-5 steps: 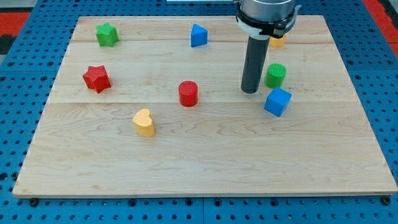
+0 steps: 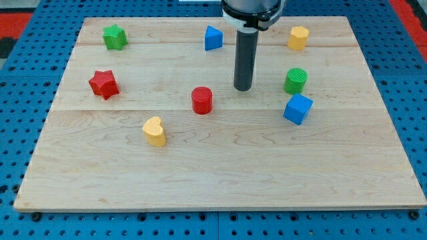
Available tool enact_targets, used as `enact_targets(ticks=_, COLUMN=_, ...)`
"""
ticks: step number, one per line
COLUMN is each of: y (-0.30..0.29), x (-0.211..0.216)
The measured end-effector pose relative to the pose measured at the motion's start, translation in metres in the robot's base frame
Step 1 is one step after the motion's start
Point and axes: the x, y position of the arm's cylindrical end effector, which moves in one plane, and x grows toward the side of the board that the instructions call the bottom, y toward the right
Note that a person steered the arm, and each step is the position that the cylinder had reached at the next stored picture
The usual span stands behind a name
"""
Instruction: Move the blue cube below the yellow heart
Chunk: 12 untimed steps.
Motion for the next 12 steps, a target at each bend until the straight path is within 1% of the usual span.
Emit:
enact_targets(ticks=2, y=0.000, x=0.001)
enact_targets(ticks=4, y=-0.004, x=0.085)
enact_targets(ticks=5, y=0.003, x=0.088)
enact_targets(ticks=6, y=0.022, x=0.084)
enact_targets(ticks=7, y=0.025, x=0.084)
enact_targets(ticks=9, y=0.029, x=0.071)
enact_targets(ticks=10, y=0.073, x=0.045)
enact_targets(ticks=11, y=0.063, x=0.032)
enact_targets(ticks=12, y=0.080, x=0.017)
